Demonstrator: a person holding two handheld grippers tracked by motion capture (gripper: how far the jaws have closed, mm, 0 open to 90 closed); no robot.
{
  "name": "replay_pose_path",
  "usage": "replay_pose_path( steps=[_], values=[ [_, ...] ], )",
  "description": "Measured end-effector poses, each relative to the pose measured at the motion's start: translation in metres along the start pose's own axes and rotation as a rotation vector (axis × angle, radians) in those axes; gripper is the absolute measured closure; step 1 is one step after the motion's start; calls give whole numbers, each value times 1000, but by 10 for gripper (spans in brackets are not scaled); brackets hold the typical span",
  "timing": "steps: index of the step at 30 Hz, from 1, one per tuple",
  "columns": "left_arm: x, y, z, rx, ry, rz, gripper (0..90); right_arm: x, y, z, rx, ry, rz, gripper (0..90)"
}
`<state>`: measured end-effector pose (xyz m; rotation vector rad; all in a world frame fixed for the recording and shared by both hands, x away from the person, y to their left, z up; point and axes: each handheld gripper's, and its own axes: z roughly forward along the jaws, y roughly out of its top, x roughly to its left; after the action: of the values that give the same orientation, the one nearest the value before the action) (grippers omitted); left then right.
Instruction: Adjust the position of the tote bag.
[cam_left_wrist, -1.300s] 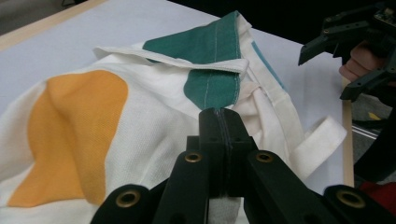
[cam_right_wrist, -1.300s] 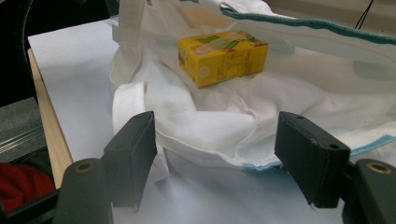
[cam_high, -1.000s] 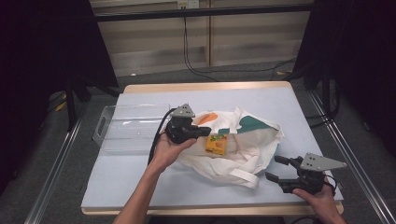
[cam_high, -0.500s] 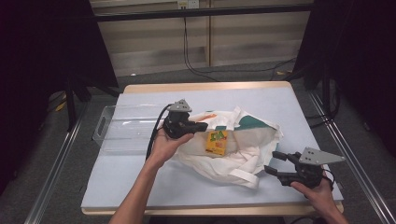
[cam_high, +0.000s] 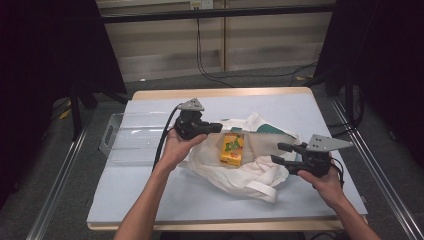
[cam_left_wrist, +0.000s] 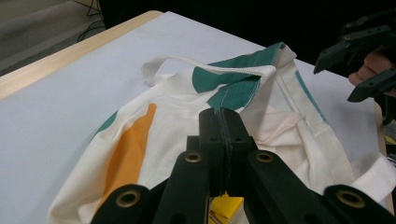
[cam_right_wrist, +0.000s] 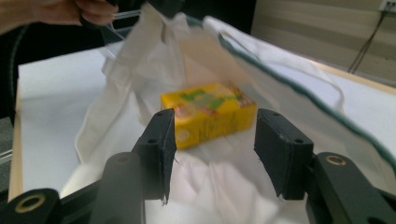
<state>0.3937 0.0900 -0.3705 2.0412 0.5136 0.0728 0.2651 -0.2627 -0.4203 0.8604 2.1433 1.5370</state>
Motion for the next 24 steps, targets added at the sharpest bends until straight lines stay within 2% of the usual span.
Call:
replay_pose_path(
  steps=[4,13,16,22,24],
  values=[
    [6,-2,3,-18,-20,-16,893,-5,18,13,-5,24,-18,508],
    [16,1,7,-34,-27,-30,893,-33,41,38,33,20,-21,536],
    [18,4,8,-32,-27,-24,893,-40,46,44,23,22,-4,532],
    [21,6,9,-39,-32,-27,893,-46,47,67,101,34,-22,543],
    [23,6,9,-38,-30,-33,893,-49,46,72,110,37,-13,619]
  ],
)
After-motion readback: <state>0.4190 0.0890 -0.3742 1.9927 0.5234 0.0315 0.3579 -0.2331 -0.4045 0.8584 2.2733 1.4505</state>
